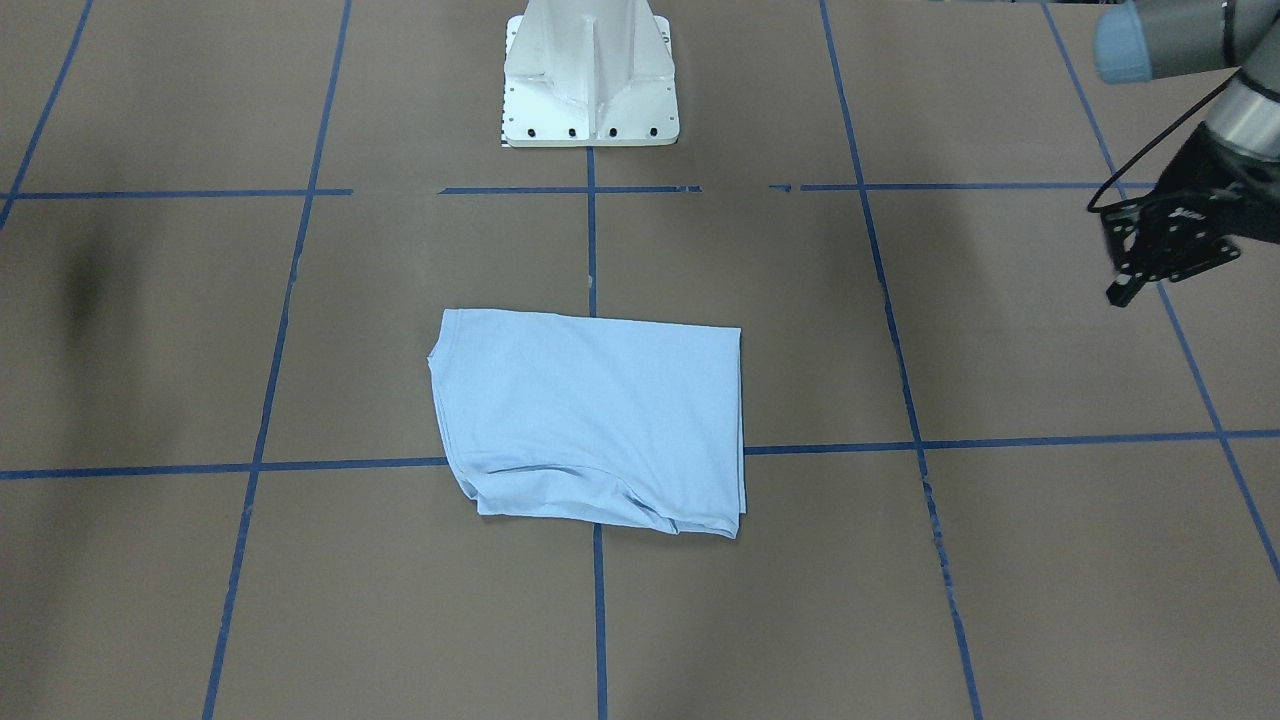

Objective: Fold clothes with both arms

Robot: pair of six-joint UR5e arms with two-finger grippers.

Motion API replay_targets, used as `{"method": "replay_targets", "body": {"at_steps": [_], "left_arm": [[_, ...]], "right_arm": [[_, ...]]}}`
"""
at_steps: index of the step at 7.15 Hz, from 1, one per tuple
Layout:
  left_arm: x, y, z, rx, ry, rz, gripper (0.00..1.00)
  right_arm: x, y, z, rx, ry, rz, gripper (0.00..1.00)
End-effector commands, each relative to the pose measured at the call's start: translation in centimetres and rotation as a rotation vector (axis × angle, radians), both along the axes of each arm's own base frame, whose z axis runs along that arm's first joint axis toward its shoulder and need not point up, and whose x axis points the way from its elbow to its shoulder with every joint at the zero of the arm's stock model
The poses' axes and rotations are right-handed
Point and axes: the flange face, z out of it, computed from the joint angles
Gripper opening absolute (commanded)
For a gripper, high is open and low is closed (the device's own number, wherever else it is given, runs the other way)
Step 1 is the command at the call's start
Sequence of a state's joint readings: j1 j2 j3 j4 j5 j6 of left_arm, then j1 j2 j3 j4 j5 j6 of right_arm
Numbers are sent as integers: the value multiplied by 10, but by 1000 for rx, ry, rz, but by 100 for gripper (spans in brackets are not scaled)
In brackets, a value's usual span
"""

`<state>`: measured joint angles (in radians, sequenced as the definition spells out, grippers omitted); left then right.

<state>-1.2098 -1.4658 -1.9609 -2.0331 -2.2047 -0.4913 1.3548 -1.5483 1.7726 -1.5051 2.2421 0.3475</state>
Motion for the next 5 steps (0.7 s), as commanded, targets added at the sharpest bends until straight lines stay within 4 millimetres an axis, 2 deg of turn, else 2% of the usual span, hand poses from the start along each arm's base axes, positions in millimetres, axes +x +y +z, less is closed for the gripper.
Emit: {"method": "replay_targets", "body": {"at_steps": [1,2,4,5], "left_arm": [[-68,52,55,-44,-37,-6,70],[-89,64,72,-34,-66,-5,100],[-108,81,93,-43,-92,14,100],[-109,87,96,-121,-62,48,100]], "right_arm": [[34,55,0,-23,20,-30,37],[38,73,-3,-33,17,-27,99],[45,81,2,-55,-10,-13,100],[48,83,3,-67,-45,-8,100]]}}
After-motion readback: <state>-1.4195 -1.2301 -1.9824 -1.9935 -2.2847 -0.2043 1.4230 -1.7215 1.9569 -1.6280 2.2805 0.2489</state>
